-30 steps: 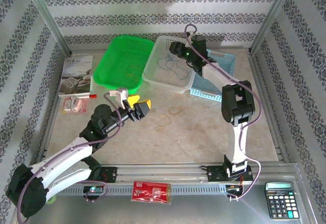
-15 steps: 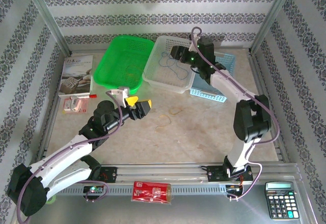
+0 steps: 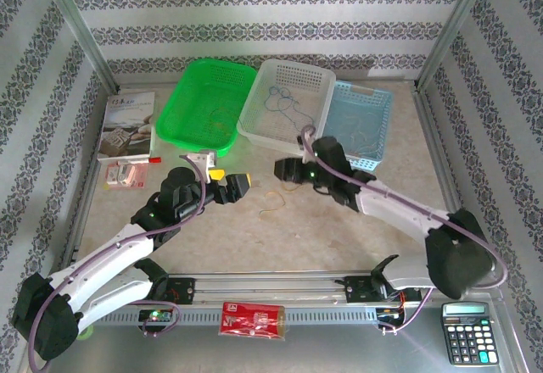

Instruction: Untangle the cables

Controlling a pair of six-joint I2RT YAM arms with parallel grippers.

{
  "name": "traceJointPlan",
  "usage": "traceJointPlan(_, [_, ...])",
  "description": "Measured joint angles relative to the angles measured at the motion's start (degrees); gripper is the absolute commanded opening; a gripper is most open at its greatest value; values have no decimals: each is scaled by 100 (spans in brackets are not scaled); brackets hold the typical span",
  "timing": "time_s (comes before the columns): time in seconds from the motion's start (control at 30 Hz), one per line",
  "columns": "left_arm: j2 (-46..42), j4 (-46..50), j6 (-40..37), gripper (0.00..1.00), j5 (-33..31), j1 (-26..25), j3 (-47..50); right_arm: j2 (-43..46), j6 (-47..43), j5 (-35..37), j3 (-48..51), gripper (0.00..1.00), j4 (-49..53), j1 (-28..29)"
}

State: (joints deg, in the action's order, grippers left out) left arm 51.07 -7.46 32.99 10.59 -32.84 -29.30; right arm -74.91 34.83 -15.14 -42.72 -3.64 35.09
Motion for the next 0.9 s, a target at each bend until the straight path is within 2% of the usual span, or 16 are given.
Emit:
traceJointPlan(0.17, [79, 22, -4, 100, -61, 35, 0, 514, 603, 573, 826, 62, 168, 621])
traceJointPlan(0.33, [310, 22, -22, 100, -61, 35, -20, 442, 1287, 929, 1196, 61, 101, 1093])
traceJointPlan(0.73, [380, 13, -22, 100, -61, 35, -26, -531, 1954, 1093, 1224, 56, -697, 1130])
traceJointPlan(0.9, [380, -13, -22, 100, -61, 35, -26, -855, 2039, 1110, 1204, 48, -905, 1130])
